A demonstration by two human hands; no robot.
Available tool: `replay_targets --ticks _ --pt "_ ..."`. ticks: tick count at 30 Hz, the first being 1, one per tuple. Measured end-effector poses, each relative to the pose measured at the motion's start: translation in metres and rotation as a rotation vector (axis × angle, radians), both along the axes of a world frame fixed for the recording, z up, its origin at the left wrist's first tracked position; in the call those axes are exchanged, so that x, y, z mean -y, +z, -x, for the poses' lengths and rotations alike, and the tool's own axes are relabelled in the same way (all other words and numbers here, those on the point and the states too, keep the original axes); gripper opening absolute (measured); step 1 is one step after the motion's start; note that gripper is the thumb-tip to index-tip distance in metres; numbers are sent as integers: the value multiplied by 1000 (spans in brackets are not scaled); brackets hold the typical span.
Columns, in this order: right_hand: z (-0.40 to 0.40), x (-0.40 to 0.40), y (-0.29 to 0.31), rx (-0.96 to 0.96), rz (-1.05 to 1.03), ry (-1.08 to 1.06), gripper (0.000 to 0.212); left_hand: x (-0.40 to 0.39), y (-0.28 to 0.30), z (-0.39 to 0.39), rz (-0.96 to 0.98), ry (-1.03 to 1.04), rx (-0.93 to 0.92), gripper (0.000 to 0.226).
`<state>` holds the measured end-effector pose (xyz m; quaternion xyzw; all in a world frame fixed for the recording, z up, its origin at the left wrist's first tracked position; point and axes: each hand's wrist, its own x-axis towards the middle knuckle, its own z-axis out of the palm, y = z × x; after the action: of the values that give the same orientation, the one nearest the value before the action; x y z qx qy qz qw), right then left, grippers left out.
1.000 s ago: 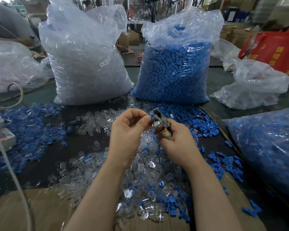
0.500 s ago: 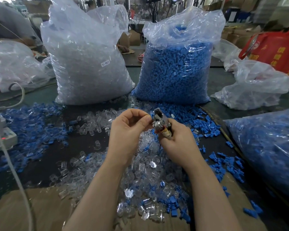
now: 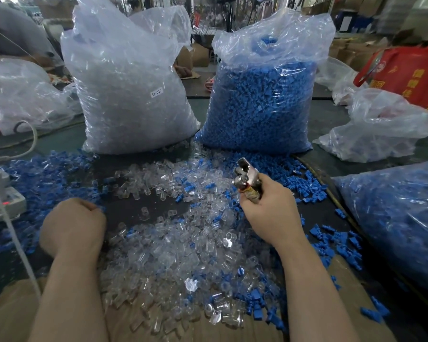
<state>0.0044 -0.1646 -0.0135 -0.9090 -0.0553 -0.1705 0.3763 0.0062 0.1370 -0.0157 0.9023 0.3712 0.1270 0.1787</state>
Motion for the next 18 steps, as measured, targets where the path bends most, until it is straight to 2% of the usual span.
replay_targets --ticks 7,11,16,18 --pt "-1 0 -1 -14 -1 -18 10 0 1 -2 36 3 50 22" --pt "-2 0 -2 -18 2 -27 12 9 1 -6 132 -143 75 14" --pt "-2 1 -2 -14 41 -47 10 8 -2 -8 59 -164 -84 35" --pt "-1 0 -1 1 62 -50 9 14 3 -10 45 -189 -49 38"
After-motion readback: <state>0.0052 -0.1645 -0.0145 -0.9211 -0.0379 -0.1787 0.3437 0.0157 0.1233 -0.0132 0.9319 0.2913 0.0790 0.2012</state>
